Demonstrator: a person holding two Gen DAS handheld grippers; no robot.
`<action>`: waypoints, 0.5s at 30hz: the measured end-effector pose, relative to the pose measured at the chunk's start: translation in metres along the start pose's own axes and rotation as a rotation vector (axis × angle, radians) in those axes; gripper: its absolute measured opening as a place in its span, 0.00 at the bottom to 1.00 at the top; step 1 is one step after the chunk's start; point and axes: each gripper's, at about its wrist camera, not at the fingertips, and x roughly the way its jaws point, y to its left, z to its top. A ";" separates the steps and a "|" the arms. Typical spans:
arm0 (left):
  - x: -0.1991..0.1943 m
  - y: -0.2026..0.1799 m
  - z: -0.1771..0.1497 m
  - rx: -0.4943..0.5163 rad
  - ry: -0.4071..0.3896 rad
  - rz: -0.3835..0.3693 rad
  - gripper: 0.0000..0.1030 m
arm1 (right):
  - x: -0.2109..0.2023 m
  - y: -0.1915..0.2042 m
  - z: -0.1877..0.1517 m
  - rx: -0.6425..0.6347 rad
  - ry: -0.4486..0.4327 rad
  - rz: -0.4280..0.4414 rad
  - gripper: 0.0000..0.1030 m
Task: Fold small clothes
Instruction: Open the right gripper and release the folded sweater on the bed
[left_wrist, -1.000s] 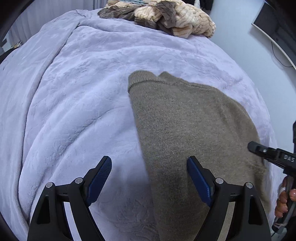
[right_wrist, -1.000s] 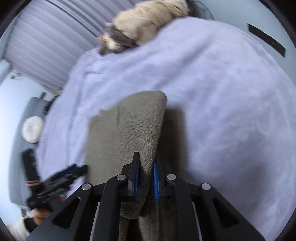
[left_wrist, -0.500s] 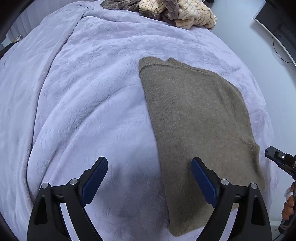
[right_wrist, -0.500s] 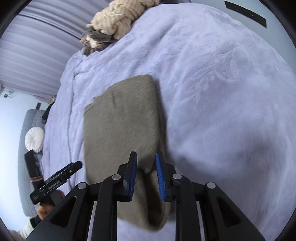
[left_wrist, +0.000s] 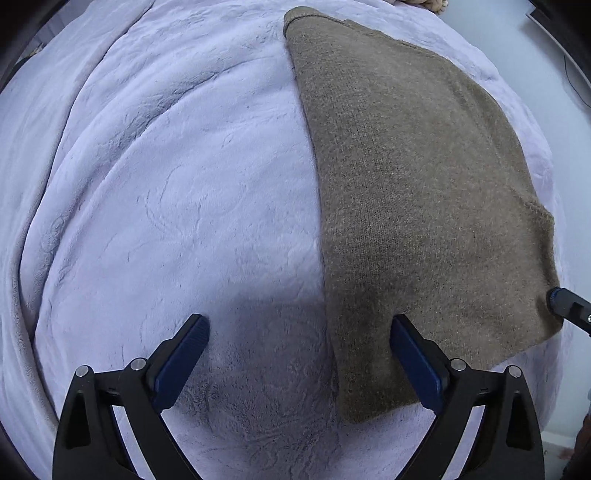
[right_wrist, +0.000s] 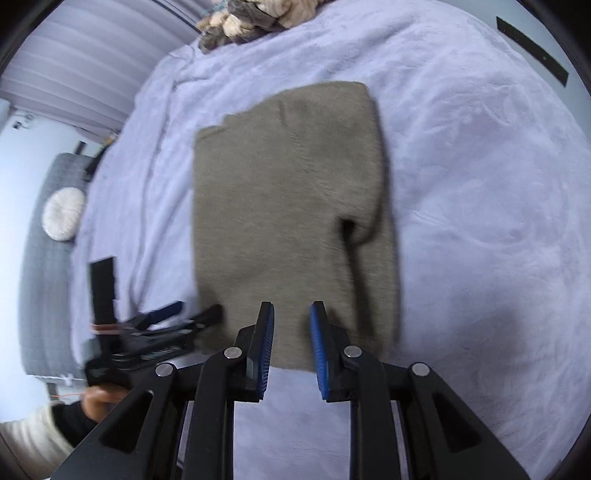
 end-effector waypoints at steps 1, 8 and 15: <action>-0.001 0.000 -0.001 -0.001 0.006 0.004 0.96 | 0.002 -0.007 0.000 0.024 0.008 -0.012 0.22; -0.004 0.000 -0.003 -0.042 0.045 0.018 0.96 | 0.001 -0.053 -0.013 0.185 0.055 -0.030 0.22; -0.012 -0.016 -0.009 -0.042 0.069 0.077 0.96 | -0.022 -0.015 -0.007 0.057 -0.009 -0.045 0.23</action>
